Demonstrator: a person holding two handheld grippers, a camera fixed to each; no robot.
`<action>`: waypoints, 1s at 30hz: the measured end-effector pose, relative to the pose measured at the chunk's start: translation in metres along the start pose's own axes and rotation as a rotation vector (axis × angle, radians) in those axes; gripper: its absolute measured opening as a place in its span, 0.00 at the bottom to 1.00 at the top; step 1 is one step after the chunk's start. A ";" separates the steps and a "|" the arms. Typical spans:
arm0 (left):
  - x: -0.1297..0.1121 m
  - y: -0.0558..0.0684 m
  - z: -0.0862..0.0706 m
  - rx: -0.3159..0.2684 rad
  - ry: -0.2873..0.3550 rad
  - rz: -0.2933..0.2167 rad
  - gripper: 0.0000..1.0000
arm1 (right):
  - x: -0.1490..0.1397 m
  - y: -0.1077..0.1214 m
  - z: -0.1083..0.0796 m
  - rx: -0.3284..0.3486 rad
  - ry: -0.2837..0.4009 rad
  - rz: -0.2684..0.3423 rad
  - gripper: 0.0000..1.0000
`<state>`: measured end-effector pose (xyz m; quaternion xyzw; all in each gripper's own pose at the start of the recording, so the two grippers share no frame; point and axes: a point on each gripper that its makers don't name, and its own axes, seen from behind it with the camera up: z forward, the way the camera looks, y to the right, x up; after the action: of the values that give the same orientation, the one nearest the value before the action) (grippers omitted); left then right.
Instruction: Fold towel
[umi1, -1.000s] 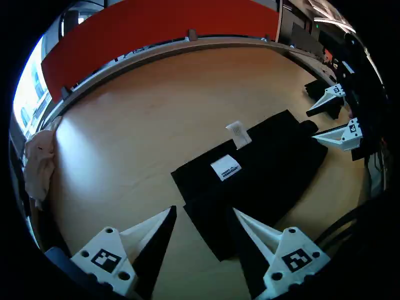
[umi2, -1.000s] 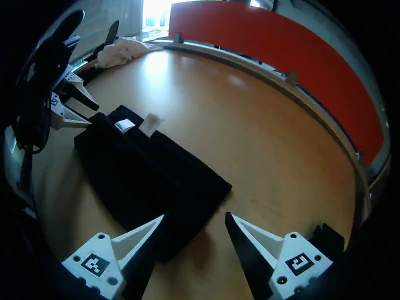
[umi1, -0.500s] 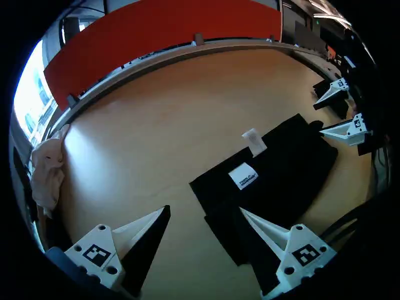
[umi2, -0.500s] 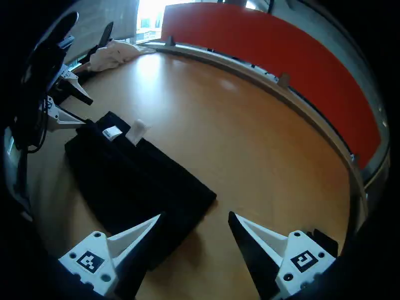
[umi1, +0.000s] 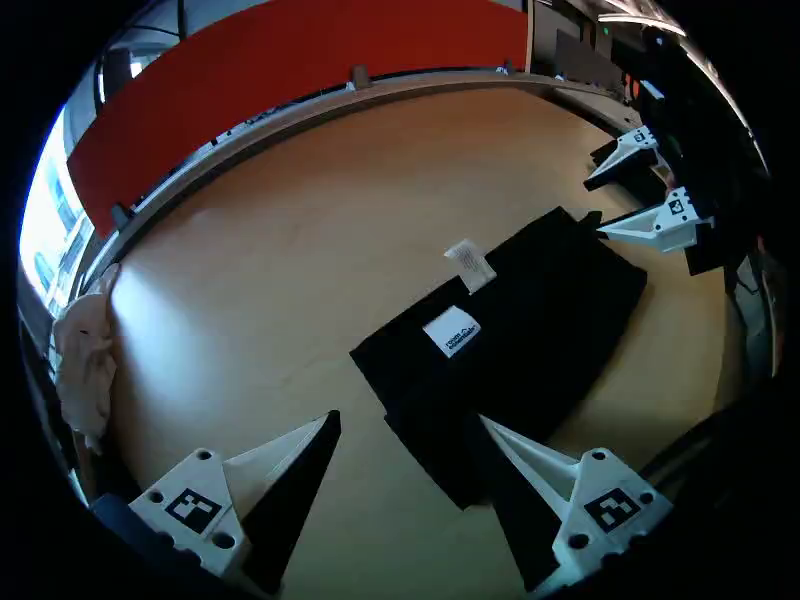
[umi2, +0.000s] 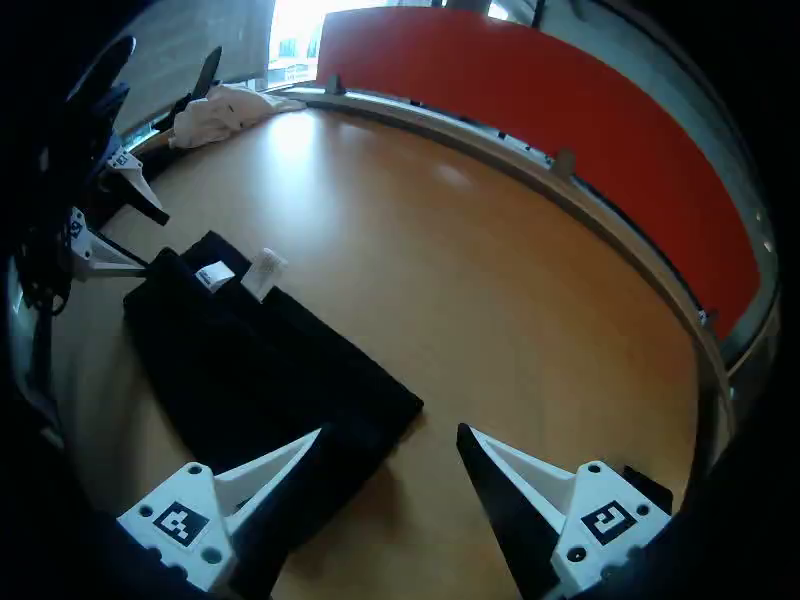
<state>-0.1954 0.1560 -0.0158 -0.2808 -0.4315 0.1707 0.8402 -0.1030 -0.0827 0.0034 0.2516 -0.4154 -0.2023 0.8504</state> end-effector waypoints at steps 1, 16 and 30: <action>-0.002 0.001 0.001 -0.001 -0.004 0.007 0.91 | 0.000 0.000 0.000 0.000 0.000 0.000 0.95; -0.003 -0.010 0.013 0.047 -0.018 0.017 0.91 | 0.001 0.000 0.000 0.000 0.004 -0.004 0.95; 0.015 -0.037 0.016 0.101 0.007 -0.028 0.91 | 0.011 0.010 0.000 -0.015 0.015 -0.007 0.95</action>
<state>-0.1984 0.1403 0.0244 -0.2326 -0.4231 0.1796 0.8571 -0.0950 -0.0811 0.0157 0.2482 -0.4067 -0.2063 0.8547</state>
